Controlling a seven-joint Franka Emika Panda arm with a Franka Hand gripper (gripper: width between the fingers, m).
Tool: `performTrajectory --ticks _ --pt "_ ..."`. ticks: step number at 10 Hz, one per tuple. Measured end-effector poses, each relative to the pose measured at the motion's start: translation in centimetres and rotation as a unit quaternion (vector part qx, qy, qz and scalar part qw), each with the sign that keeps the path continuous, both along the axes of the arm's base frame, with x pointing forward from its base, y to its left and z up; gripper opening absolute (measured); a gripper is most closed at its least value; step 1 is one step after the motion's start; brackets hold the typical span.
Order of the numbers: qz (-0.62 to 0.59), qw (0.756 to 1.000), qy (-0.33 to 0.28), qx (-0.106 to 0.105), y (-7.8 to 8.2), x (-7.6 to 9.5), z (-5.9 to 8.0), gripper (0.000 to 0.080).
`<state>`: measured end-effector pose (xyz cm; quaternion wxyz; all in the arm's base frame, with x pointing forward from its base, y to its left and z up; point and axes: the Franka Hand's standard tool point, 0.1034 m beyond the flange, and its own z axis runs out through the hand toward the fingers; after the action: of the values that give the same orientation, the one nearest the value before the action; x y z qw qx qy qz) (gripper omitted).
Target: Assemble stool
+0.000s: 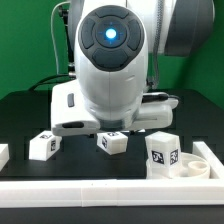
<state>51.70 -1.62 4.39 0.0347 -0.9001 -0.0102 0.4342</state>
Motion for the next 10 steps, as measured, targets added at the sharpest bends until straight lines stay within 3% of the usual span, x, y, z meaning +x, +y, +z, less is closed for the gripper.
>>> performTrajectory --ticks 1,6,10 --pt "0.000 1.000 0.030 0.001 0.0 -0.4 -0.2 0.0649" --pt "0.002 1.000 0.005 -0.002 0.0 0.6 -1.0 0.0649" --pt "0.004 1.000 0.015 0.000 0.2 -0.6 -2.7 0.0649"
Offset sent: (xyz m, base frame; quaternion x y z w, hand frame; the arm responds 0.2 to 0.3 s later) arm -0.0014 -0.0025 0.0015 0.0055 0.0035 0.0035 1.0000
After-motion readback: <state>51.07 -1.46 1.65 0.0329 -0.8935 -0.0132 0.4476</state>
